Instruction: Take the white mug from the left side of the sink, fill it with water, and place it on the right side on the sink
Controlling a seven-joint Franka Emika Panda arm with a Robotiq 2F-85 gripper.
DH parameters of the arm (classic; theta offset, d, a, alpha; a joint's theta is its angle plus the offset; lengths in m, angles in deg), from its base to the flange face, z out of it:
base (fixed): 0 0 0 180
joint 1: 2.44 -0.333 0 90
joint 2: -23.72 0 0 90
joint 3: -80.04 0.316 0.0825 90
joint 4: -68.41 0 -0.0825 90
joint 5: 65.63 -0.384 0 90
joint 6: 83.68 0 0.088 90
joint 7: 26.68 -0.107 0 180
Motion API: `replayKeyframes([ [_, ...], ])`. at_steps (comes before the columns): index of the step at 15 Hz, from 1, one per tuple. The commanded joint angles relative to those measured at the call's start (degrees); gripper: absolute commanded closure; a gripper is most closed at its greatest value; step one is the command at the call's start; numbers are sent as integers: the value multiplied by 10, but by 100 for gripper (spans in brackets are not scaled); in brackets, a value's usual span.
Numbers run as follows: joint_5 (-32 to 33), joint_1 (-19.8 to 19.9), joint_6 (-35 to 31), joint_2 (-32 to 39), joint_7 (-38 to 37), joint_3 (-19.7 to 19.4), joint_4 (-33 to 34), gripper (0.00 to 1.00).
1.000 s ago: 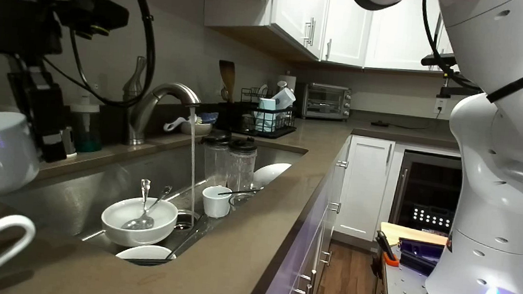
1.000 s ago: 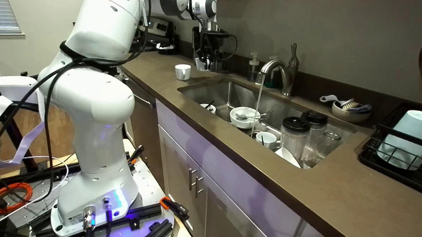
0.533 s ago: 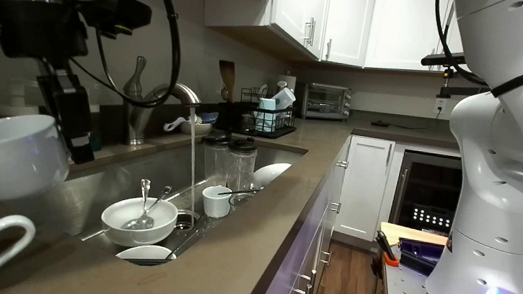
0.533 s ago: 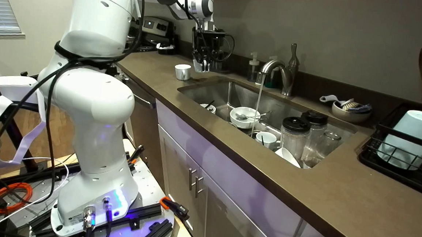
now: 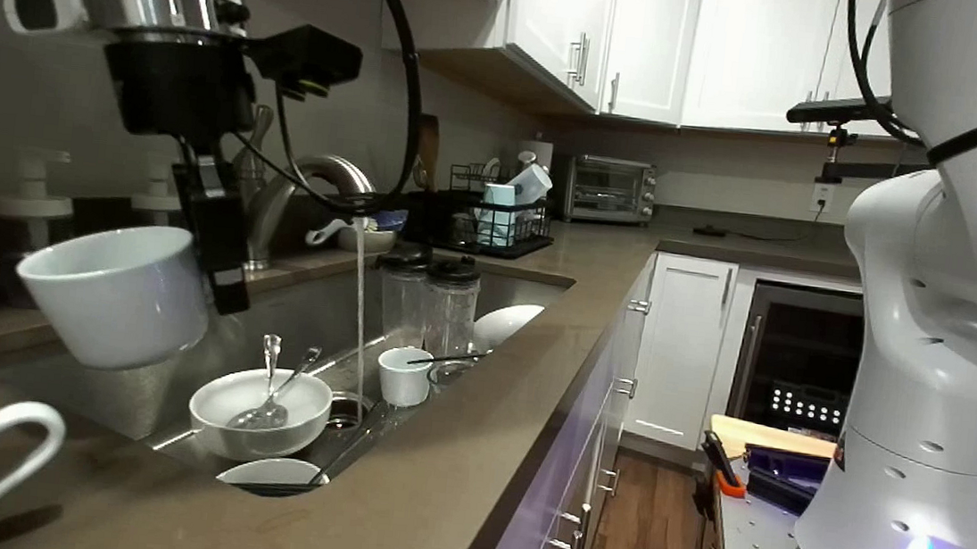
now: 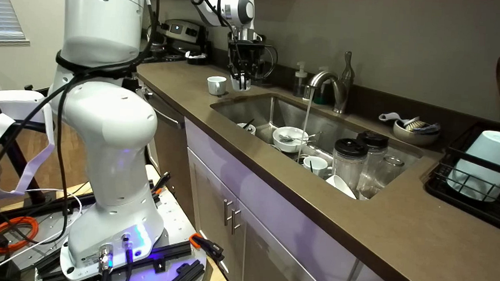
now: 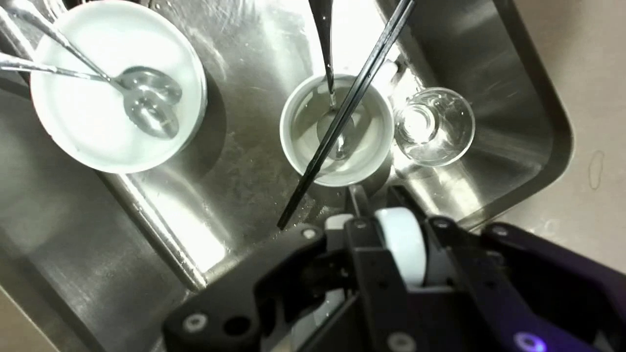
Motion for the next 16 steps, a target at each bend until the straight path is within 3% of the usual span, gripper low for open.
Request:
replayKeyframes([
  [1, -30, 21, -47, -79, -30, 2, -98, 93],
  [7, -56, 37, -73, -151, -70, -10, -185, 93],
  [16, -68, 51, -74, -214, -115, -35, -253, 93],
])
